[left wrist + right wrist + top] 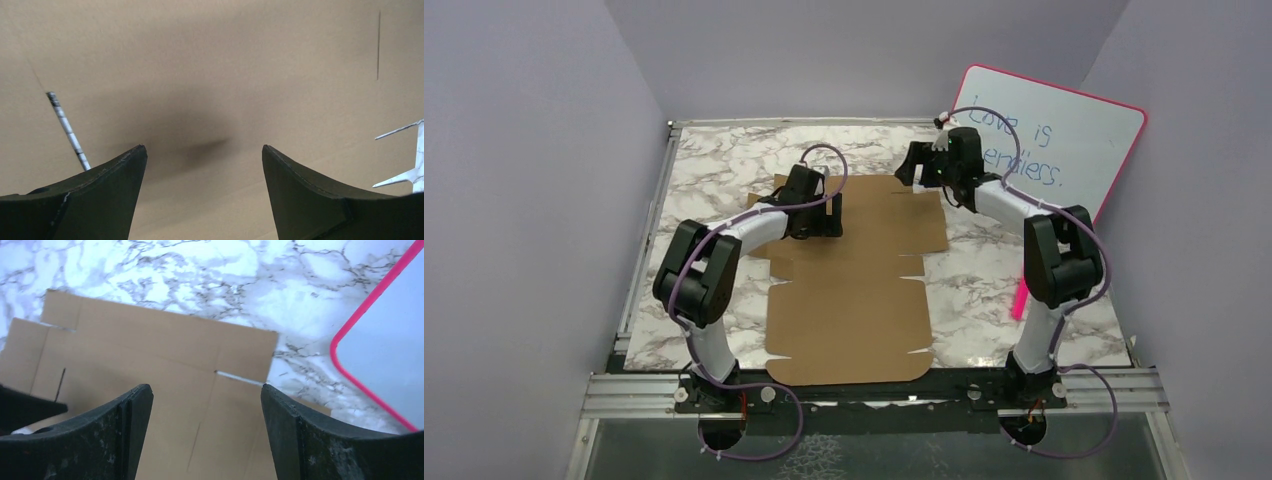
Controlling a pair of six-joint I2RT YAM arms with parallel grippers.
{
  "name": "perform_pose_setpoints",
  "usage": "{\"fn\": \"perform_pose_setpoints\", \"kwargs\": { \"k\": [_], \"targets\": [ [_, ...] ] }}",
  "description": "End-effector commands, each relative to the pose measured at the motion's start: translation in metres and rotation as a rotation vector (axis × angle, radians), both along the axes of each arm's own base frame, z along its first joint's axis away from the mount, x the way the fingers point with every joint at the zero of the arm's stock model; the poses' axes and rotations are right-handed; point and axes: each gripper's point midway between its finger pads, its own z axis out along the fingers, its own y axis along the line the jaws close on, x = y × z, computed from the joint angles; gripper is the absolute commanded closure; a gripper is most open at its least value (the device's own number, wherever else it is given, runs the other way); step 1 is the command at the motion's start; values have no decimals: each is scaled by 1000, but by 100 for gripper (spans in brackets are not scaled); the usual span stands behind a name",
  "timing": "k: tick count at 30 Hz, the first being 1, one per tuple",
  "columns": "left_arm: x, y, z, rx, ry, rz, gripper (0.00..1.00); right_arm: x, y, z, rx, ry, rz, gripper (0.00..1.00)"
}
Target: Fold the paper box
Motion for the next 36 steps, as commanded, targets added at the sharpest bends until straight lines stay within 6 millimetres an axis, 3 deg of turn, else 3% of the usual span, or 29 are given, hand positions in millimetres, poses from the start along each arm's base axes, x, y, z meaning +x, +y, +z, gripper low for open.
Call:
{"fn": "perform_pose_setpoints", "kwargs": {
  "k": [1,13,26,36],
  "targets": [
    [3,-9,-2,-70,-21,-3,13,24,-3,-19,-52,37,-20,15],
    [-30,12,-24,-27,45,16,12,65,6,-59,-121,58,22,9],
    [-41,20,-24,-4,48,19,11,48,20,-99,-92,168,119,9],
    [-35,16,-28,0,57,6,11,29,39,-109,8,256,202,10]
  ]
}}
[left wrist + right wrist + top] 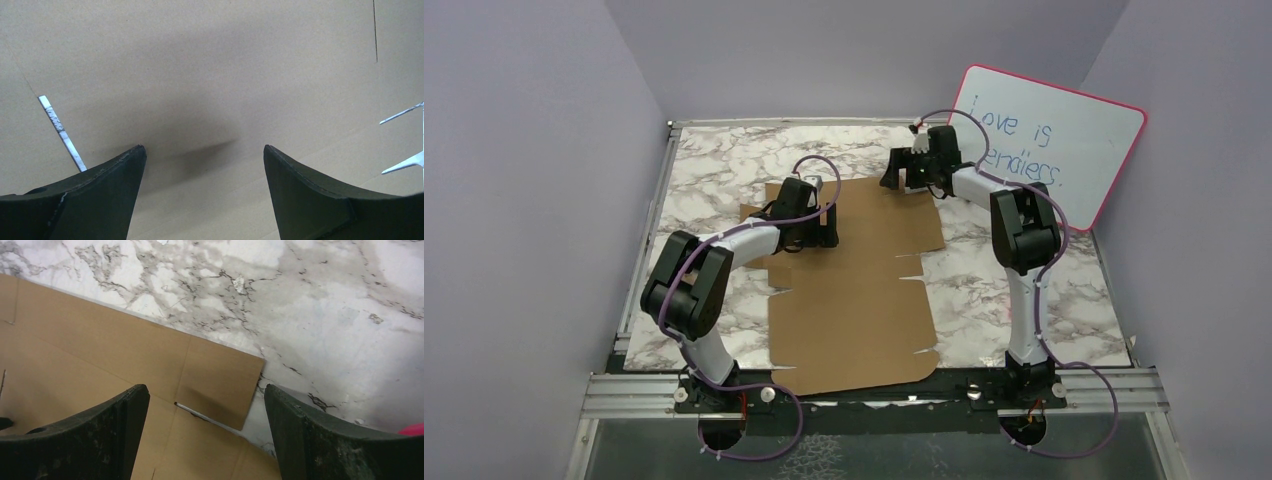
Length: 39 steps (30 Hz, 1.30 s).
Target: Fold the paper box
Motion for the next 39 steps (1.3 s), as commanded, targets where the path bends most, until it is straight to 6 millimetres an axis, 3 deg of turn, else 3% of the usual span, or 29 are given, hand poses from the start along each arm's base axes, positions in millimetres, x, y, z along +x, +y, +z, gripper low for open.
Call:
{"fn": "perform_pose_setpoints", "kwargs": {
  "k": [1,7,15,22,30,39],
  "targets": [
    [-9,5,-15,29,71,-3,11,-21,16,-22,70,126,63,10],
    [-10,2,-20,19,83,-12,11,-24,24,-10,125,131,79,11],
    [-11,1,-25,21,96,-17,11,-24,35,33,218,74,112,12],
    [-11,0,-26,18,98,-16,9,-32,41,56,269,58,145,15],
    [-11,-2,-26,10,98,-19,8,-48,48,65,266,47,156,18],
    [-13,-5,-27,2,98,-27,8,-66,80,64,195,20,169,18]
  ]
}}
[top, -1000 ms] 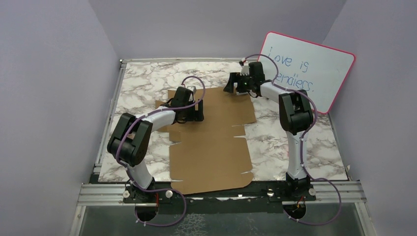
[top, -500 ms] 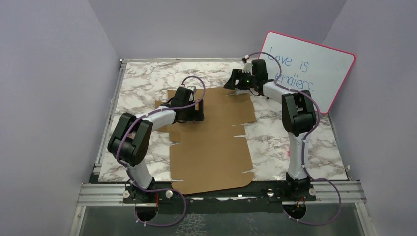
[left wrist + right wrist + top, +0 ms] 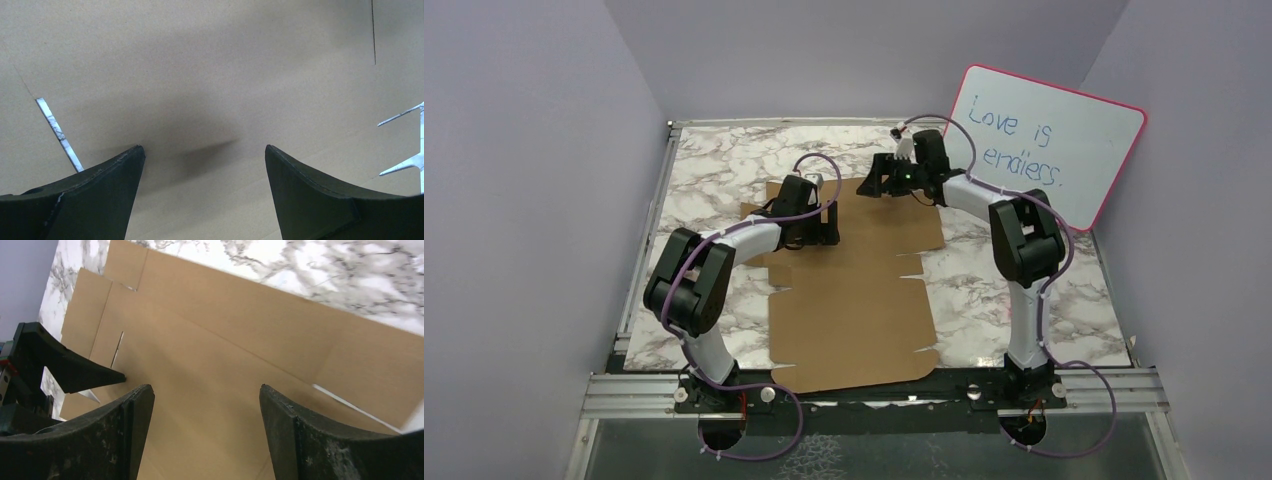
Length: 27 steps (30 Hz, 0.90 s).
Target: Fold the paper box
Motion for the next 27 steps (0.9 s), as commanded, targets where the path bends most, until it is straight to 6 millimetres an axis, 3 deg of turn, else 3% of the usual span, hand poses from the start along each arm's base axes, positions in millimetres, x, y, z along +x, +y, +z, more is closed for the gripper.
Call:
{"fn": "perform_pose_setpoints", "kwargs": {
  "k": [1,7,11,14,19,27],
  "targets": [
    [-18,-1,-26,6,91,-21,8,-9,18,16,-25,-43,8,18],
    [-18,-2,-23,-3,80,-22,8,-11,28,8,-61,-47,7,19],
    [-17,-2,-14,-12,57,-17,8,-11,19,25,-86,-98,-17,18],
    [-16,-3,-10,-17,43,-16,8,-13,4,36,-122,-132,-54,17],
    [-14,-3,-3,-22,22,-13,8,-32,-24,45,-142,-135,-99,16],
    [-10,-8,27,-62,-36,-15,8,-76,-86,27,-232,-57,-238,13]
  ]
}}
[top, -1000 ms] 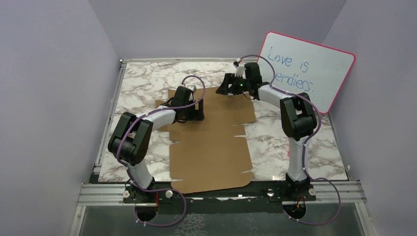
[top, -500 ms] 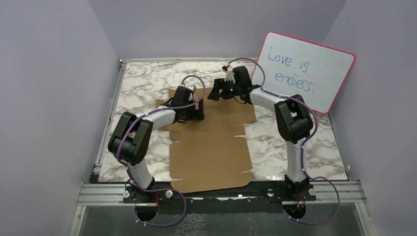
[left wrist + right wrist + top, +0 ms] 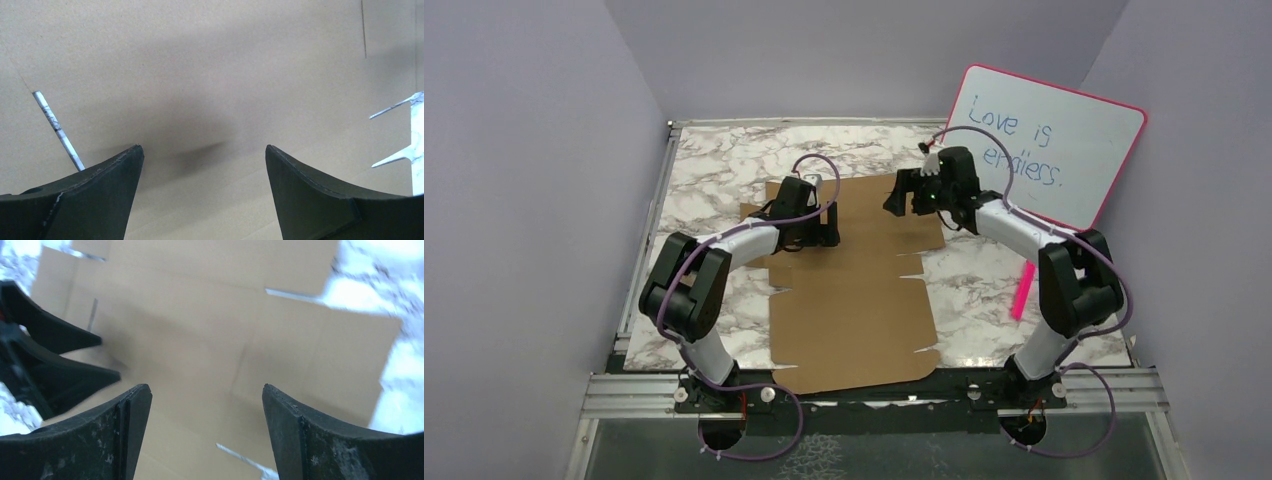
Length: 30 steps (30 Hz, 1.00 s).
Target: Fold the paper box
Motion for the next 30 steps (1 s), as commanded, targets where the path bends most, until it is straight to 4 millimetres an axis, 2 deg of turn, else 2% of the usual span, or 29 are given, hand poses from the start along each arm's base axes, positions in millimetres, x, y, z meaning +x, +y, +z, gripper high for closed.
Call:
{"fn": "perform_pose_setpoints", "kwargs": {
  "k": [1,5,7,11,16,21,30],
  "targets": [
    [-8,-7,25,-52,-30,-16,8,-20,-43,-15,-79,32,-126,13],
    [-13,-8,32,-57,-42,-28,8,-29,-78,-25,-95,36,-229,11],
    [-18,-10,32,-55,-38,-38,8,-25,-93,-28,-86,27,-273,11],
    [-26,-17,24,-56,-15,-62,8,-19,-110,-41,-76,53,-321,16],
    [-31,-17,15,-49,2,-63,8,-13,-120,-58,18,110,-320,25],
    [-34,-17,3,-52,23,-60,8,-13,-111,-70,94,157,-244,33],
    [-41,-17,-14,-49,62,-64,8,-16,-110,-91,117,217,-211,46]
  ]
}}
